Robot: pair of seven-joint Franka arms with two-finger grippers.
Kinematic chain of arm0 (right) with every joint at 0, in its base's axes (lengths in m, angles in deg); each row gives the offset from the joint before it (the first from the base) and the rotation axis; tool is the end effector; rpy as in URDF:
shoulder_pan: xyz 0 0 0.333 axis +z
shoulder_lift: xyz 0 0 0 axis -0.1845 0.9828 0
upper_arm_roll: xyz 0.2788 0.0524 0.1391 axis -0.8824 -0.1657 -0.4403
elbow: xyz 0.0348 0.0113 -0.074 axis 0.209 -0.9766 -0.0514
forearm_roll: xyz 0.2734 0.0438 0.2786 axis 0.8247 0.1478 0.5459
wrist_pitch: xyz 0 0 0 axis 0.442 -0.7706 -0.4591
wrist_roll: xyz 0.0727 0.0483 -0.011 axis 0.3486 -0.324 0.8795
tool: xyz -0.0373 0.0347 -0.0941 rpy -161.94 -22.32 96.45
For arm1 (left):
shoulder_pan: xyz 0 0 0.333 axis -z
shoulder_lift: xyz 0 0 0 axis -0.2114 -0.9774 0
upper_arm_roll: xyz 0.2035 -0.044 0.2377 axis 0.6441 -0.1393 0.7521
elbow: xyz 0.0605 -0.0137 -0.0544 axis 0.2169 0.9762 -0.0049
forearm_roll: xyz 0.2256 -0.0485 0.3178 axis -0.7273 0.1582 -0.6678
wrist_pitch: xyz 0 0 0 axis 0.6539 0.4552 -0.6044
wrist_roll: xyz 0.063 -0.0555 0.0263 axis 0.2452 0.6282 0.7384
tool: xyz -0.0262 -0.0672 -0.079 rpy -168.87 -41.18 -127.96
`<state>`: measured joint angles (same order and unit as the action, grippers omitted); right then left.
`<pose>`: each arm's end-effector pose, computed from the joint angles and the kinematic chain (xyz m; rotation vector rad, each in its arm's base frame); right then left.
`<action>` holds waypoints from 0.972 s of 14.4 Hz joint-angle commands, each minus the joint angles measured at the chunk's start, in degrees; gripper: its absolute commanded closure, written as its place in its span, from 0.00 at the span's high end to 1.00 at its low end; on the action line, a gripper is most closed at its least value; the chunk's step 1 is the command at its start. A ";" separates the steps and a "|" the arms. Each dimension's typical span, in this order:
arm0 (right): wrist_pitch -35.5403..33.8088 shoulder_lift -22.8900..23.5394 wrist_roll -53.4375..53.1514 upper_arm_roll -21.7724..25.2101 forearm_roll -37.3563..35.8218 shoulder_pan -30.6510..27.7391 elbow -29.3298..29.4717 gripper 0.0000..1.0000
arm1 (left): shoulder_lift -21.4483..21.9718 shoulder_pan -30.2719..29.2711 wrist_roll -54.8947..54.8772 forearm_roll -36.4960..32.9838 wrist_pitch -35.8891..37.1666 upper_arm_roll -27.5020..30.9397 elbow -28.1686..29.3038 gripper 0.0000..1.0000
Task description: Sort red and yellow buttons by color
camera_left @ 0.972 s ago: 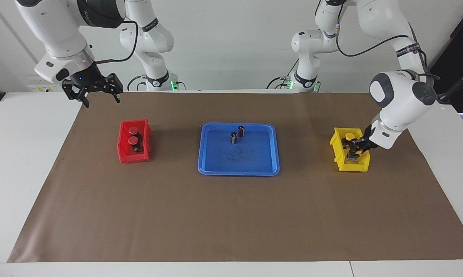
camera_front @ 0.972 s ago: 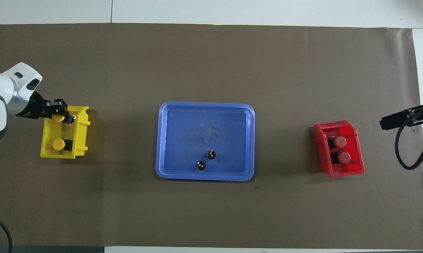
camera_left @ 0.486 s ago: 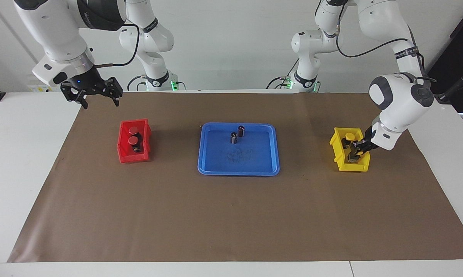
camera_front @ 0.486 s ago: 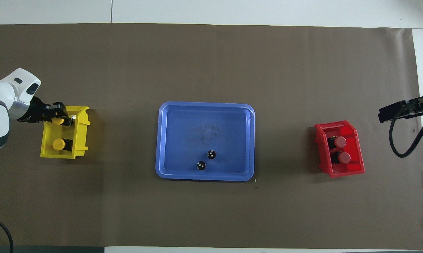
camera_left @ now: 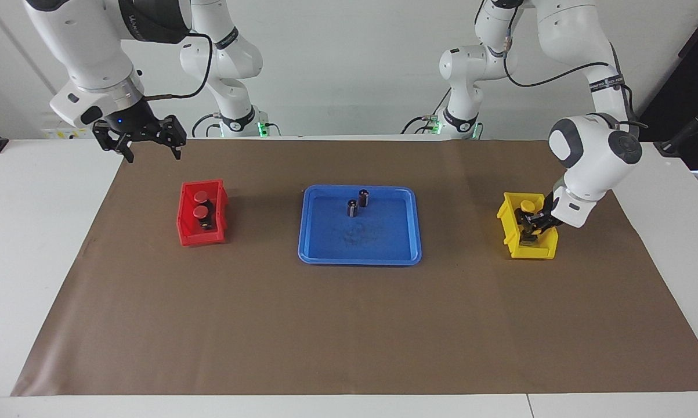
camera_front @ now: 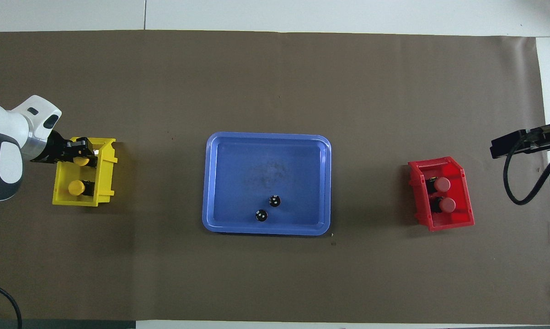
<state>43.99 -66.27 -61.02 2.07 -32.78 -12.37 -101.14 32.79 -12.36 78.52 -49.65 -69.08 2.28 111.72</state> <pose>0.5363 -0.0106 0.6102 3.0846 0.1798 -0.1084 0.5665 0.0168 0.3569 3.0796 0.1853 -0.0768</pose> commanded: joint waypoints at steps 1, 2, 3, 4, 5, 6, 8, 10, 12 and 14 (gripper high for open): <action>-1.12 -0.07 -0.79 -0.02 0.61 -0.11 0.65 1.00 | 1.22 0.51 0.31 0.92 -1.15 0.25 1.47 0.64; -1.12 0.02 -0.96 -0.02 0.61 -0.11 0.74 1.00 | 1.14 0.51 0.31 0.92 -1.06 0.25 1.29 0.69; -1.21 0.02 -1.14 -0.02 0.52 -0.02 0.83 1.00 | 1.14 0.51 0.31 1.01 -0.97 0.25 1.11 0.72; -1.29 0.02 -1.14 -0.02 0.52 -0.11 0.92 1.00 | 1.14 0.51 0.23 0.92 -0.88 0.25 0.76 0.72; -1.64 0.11 -1.23 -0.02 0.52 -0.11 1.00 1.00 | 1.14 0.42 0.31 1.01 -0.62 0.25 0.24 0.72; -1.56 0.11 -1.23 -0.02 0.52 -0.11 1.00 1.00 | 1.14 0.42 0.31 1.01 0.42 0.25 -1.07 0.72; -1.47 0.11 -1.49 -0.02 0.61 -0.11 1.09 1.00 | 1.14 0.42 0.31 0.92 5.24 0.25 -5.11 0.72; -1.65 0.11 -1.58 0.07 0.70 -0.20 1.09 1.00 | 1.14 0.42 -0.04 0.92 11.04 0.34 -9.50 0.85; -1.65 0.11 -1.67 0.16 0.78 -0.64 1.18 1.00 | 1.31 0.60 0.05 0.40 13.35 0.16 -11.63 1.00; -1.65 -0.15 -3.33 0.33 2.18 -0.64 1.09 1.00 | 2.62 0.60 -0.13 0.31 13.70 0.16 -12.68 1.00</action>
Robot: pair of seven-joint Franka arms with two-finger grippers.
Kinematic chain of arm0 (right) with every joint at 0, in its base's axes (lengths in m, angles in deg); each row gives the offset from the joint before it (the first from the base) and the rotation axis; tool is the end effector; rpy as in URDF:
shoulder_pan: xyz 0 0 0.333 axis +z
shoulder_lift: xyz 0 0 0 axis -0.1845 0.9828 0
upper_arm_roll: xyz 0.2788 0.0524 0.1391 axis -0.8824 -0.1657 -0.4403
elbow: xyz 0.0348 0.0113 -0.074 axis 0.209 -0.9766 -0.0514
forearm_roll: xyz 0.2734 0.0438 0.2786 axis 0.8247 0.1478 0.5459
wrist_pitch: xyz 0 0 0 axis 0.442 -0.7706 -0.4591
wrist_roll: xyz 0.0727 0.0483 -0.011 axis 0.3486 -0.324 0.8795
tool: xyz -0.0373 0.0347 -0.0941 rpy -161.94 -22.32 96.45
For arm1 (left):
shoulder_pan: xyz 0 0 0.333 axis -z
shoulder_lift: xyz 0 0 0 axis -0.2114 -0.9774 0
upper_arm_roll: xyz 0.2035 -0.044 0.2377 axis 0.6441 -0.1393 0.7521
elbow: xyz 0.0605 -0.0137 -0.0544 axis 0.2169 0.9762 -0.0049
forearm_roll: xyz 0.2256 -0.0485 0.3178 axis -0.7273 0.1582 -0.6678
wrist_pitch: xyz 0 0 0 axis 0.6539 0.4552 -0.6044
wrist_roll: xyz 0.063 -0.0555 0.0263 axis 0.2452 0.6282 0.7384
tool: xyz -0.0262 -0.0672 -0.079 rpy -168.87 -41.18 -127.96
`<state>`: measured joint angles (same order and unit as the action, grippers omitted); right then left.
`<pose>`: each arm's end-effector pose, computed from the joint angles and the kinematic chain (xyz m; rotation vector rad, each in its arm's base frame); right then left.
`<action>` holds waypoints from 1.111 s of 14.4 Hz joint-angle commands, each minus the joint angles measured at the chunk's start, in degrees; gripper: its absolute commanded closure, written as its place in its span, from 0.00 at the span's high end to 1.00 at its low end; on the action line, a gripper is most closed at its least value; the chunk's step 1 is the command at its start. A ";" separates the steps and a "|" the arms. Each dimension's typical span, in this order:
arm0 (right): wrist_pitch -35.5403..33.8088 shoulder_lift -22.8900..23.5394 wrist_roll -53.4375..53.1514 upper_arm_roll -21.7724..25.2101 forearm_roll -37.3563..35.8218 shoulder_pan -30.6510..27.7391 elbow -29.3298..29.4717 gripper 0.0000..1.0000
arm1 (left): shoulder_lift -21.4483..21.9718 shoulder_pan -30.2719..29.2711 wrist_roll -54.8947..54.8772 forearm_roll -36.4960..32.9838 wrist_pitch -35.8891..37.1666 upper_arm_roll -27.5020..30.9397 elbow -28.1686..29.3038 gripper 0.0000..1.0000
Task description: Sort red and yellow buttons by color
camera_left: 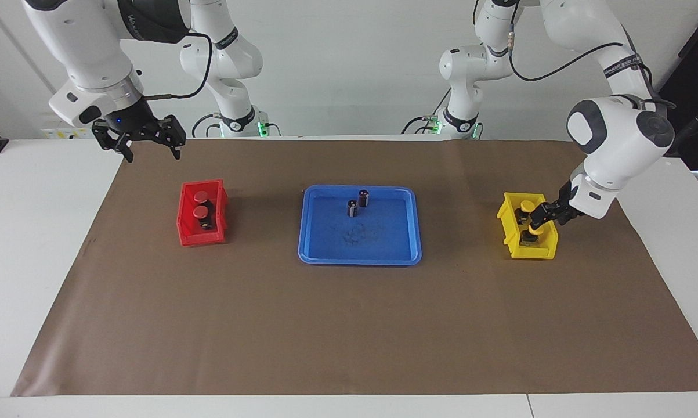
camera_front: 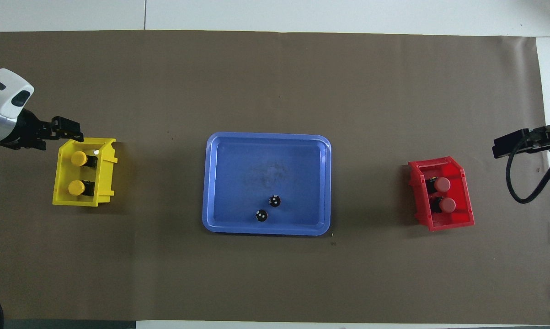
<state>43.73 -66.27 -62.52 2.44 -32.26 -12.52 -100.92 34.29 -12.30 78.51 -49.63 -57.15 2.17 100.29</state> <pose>0.5359 -0.0145 0.6116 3.0961 0.1256 -0.1082 0.5886 0.0136 0.4456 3.0723 0.1588 -0.0501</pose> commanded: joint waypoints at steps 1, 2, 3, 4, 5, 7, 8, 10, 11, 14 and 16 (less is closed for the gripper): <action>-1.39 -0.41 -1.93 -0.04 1.66 -0.40 0.87 1.00 | 2.01 0.53 -0.03 0.29 2.12 0.19 -2.13 1.00; -1.30 -0.33 -1.93 -0.04 1.66 -0.40 0.87 1.00 | 2.63 0.79 -0.03 0.03 2.39 0.02 -2.57 1.00; -1.30 -0.33 -1.93 -0.04 1.84 -0.57 0.87 1.00 | 3.42 0.97 -0.11 -1.45 3.69 -0.16 -4.06 1.00; -1.56 -0.33 -1.93 0.13 1.84 -0.66 0.95 1.00 | 3.95 1.41 -0.29 -3.12 7.53 -0.07 -6.86 1.00; -2.35 -0.33 -2.01 0.40 1.93 -0.66 0.96 1.00 | 3.95 1.50 -0.99 -3.31 10.88 0.19 -9.76 1.00; -2.18 -0.33 -4.63 0.49 2.19 -0.66 0.96 1.00 | 4.13 3.07 -2.48 -3.40 14.24 0.45 -12.50 1.00; -2.18 -0.16 -5.17 0.40 2.10 -0.66 1.56 1.00 | 4.13 4.65 -2.40 -3.40 15.04 0.63 -12.94 1.00; -2.09 -0.15 -5.18 0.49 2.02 -0.84 1.66 1.00 | 5.00 8.33 -2.49 -3.40 15.92 3.95 -13.04 1.00; -2.09 -0.15 -5.09 0.49 2.10 -0.84 1.66 1.00 | 5.53 9.66 -2.57 -3.40 16.45 5.36 -13.04 1.00; -2.09 -0.15 -5.27 0.49 2.10 -0.84 1.66 1.00 | 7.46 9.41 -4.76 -3.48 18.29 5.81 -13.04 1.00; -2.00 -0.15 -5.27 0.49 2.10 -0.84 1.57 1.00 | 7.64 9.23 -5.91 -3.66 19.35 5.82 -12.95 1.00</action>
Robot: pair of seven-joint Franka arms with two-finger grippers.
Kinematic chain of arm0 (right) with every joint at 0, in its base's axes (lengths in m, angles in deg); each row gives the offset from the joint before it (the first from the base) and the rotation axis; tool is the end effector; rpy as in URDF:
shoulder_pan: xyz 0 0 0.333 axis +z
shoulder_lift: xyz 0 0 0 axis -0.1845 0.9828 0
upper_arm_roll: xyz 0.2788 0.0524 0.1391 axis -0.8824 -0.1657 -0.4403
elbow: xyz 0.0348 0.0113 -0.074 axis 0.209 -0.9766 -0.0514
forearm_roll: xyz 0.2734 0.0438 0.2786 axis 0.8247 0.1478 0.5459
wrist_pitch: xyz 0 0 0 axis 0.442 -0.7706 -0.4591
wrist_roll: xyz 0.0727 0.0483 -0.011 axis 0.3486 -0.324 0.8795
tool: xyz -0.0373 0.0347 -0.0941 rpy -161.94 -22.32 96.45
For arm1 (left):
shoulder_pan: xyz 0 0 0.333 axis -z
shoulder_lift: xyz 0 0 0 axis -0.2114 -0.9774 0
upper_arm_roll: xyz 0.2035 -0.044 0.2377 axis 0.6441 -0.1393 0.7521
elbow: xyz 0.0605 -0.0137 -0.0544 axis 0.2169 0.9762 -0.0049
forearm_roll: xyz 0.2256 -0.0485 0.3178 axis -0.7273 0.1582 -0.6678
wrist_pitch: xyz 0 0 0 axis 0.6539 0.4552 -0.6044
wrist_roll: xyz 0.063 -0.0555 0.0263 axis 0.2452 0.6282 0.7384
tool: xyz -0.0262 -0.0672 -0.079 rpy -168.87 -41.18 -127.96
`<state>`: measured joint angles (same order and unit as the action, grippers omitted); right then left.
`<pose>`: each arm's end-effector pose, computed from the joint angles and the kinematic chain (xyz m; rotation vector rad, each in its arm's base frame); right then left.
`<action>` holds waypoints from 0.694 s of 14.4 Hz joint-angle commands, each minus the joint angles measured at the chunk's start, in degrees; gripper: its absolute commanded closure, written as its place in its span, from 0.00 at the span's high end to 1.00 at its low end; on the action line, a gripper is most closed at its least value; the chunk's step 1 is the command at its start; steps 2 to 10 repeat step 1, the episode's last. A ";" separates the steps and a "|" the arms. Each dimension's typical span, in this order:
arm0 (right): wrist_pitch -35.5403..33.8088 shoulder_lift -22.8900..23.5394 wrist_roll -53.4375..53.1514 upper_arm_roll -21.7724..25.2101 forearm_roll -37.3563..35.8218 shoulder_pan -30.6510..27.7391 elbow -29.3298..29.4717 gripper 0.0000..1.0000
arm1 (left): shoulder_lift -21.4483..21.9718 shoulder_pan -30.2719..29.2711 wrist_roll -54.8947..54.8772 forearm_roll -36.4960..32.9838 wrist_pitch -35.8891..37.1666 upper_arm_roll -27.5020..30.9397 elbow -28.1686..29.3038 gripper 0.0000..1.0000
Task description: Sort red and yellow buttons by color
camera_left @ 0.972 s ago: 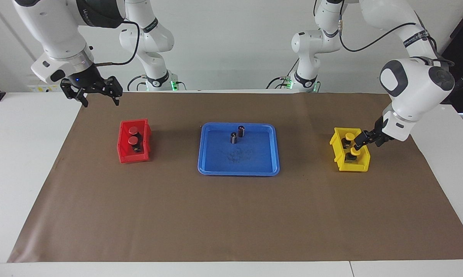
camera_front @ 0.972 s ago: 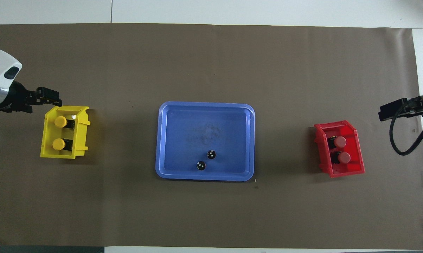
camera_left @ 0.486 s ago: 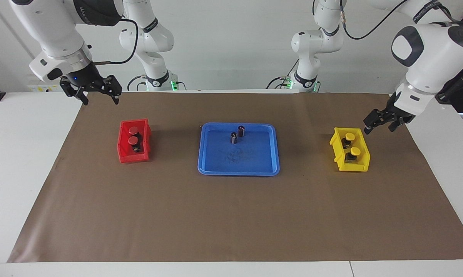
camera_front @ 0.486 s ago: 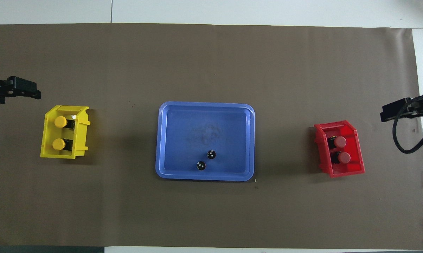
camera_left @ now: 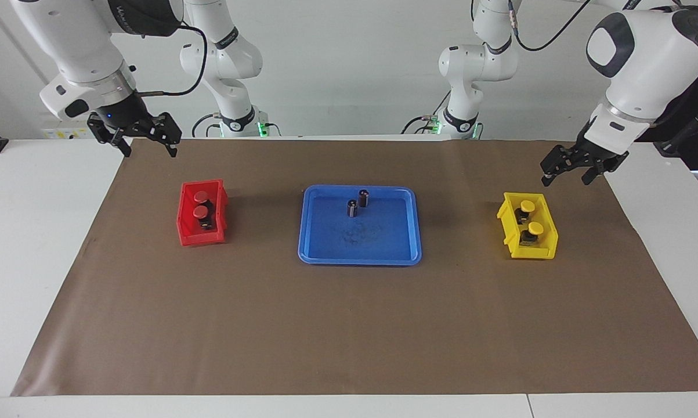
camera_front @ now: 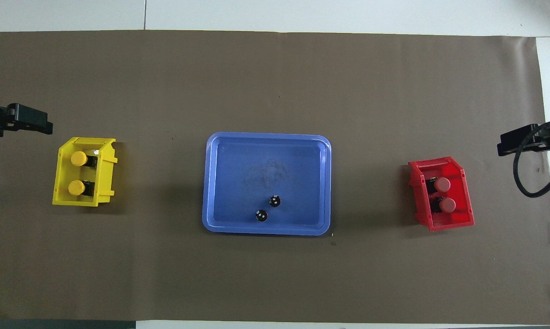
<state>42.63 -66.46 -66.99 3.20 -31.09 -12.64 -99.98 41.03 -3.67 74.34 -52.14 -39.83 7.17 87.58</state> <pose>0.5332 -0.0206 0.6194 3.1175 -0.0197 -0.1051 0.5611 -0.0206 0.5932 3.1099 -0.0926 0.0075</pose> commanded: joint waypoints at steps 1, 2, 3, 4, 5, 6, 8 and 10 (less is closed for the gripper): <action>-0.91 0.04 -0.89 -0.27 0.94 -0.72 0.63 1.00 | 0.99 0.52 -1.83 -1.16 2.38 0.90 -0.24 1.00; -0.91 0.04 -0.89 -0.27 0.94 -0.72 0.63 1.00 | 0.99 0.52 -1.83 -1.16 2.38 0.90 -0.24 1.00; -0.91 0.04 -0.89 -0.27 0.94 -0.72 0.63 1.00 | 0.99 0.52 -1.83 -1.16 2.38 0.90 -0.24 1.00; -0.91 0.04 -0.89 -0.27 0.94 -0.72 0.63 1.00 | 0.99 0.52 -1.83 -1.16 2.38 0.90 -0.24 1.00; -0.91 0.04 -0.89 -0.27 0.94 -0.72 0.63 1.00 | 0.99 0.52 -1.83 -1.16 2.38 0.90 -0.24 1.00; -0.91 0.04 -0.89 -0.27 0.94 -0.72 0.63 1.00 | 0.99 0.52 -1.83 -1.16 2.38 0.90 -0.24 1.00; -0.91 0.04 -0.89 -0.27 0.94 -0.72 0.63 1.00 | 0.99 0.52 -1.83 -1.16 2.38 0.90 -0.24 1.00; -0.91 0.04 -0.89 -0.27 0.94 -0.72 0.63 1.00 | 0.99 0.52 -1.83 -1.16 2.38 0.90 -0.24 1.00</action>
